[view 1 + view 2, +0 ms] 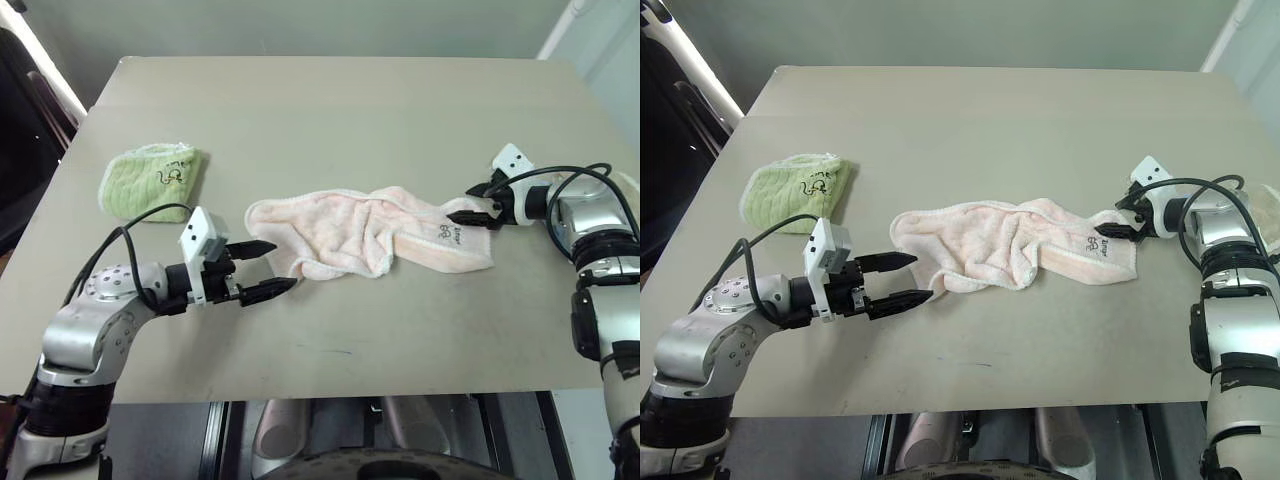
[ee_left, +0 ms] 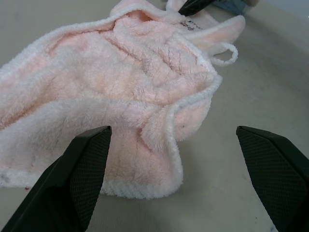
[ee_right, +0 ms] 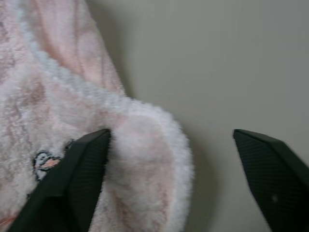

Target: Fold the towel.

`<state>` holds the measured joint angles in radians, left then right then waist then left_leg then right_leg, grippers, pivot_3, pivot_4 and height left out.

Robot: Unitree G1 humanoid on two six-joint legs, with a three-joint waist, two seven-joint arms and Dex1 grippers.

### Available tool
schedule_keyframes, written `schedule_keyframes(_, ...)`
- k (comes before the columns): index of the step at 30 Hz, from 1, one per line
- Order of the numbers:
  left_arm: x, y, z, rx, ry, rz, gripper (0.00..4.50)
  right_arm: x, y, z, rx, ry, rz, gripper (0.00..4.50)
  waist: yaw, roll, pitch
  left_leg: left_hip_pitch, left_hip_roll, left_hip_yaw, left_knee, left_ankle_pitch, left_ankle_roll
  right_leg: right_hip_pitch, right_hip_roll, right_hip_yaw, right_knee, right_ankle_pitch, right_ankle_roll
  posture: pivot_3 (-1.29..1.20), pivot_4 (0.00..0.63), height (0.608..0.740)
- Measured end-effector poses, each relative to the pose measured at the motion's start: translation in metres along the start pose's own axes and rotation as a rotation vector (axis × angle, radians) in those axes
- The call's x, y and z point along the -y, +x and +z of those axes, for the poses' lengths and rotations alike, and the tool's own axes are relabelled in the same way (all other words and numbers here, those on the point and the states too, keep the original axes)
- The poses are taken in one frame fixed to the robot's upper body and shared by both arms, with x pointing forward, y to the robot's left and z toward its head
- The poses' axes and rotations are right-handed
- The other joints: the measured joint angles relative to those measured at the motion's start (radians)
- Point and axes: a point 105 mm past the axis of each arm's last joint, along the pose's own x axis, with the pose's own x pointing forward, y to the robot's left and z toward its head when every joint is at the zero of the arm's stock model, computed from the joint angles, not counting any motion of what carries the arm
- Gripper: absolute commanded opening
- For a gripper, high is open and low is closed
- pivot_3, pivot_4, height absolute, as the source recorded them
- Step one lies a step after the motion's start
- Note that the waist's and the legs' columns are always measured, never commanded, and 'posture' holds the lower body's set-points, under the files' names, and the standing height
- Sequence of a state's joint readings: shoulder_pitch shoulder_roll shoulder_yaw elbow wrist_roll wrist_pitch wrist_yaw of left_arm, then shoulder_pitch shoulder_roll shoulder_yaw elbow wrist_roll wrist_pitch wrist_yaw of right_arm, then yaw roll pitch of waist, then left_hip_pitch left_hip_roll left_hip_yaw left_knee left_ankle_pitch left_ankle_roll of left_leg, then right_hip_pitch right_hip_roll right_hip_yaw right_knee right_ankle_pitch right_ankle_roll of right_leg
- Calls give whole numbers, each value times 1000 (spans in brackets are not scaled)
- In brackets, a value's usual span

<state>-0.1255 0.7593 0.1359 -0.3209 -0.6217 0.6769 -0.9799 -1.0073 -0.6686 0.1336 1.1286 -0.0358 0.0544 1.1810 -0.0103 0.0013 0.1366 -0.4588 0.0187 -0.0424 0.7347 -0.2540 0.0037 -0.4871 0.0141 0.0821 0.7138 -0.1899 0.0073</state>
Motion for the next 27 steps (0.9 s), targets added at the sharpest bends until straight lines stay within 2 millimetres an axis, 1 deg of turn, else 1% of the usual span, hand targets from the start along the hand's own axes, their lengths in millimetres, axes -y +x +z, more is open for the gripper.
schedule_keyframes(2,0,0,0,-1,4,2,4500,-1,0,1,2,-5,11,2462,0,0,0,0,0,0,0,0,0,0,0,0,0,0,0,0,150,697)
schedule_keyframes(3,0,0,0,-1,6,2,4500,-2,0,1,3,-7,15,2151,0,0,0,0,0,0,0,0,0,0,0,0,0,0,0,0,150,697)
schedule_keyframes(4,0,0,0,-2,8,3,4500,-2,0,2,6,-13,20,1730,0,0,0,0,0,0,0,0,0,0,0,0,0,0,0,0,150,697)
schedule_keyframes(9,-1,0,0,-6,20,6,4500,-5,0,6,17,-42,48,16,0,0,0,0,0,0,0,0,0,0,0,0,0,0,0,0,150,697)
schedule_keyframes(14,0,1,-1,-8,21,2,4500,-5,-1,7,23,-47,50,16,0,0,0,0,0,0,0,0,0,0,0,0,0,0,0,0,150,697)
schedule_keyframes(18,-1,1,-1,-4,27,5,4500,-5,-7,13,39,-72,58,16,0,0,0,0,0,0,0,0,0,0,0,0,0,0,0,0,150,697)
schedule_keyframes(23,-5,2,1,15,28,14,4500,-1,-19,32,104,-128,37,16,0,0,0,0,0,0,0,0,-1,0,0,0,0,0,-1,0,150,697)
schedule_keyframes(27,-18,4,12,74,33,46,4500,-3,-37,60,216,-169,12,16,0,0,0,0,0,0,0,2,-3,0,0,0,1,0,-1,0,150,697)
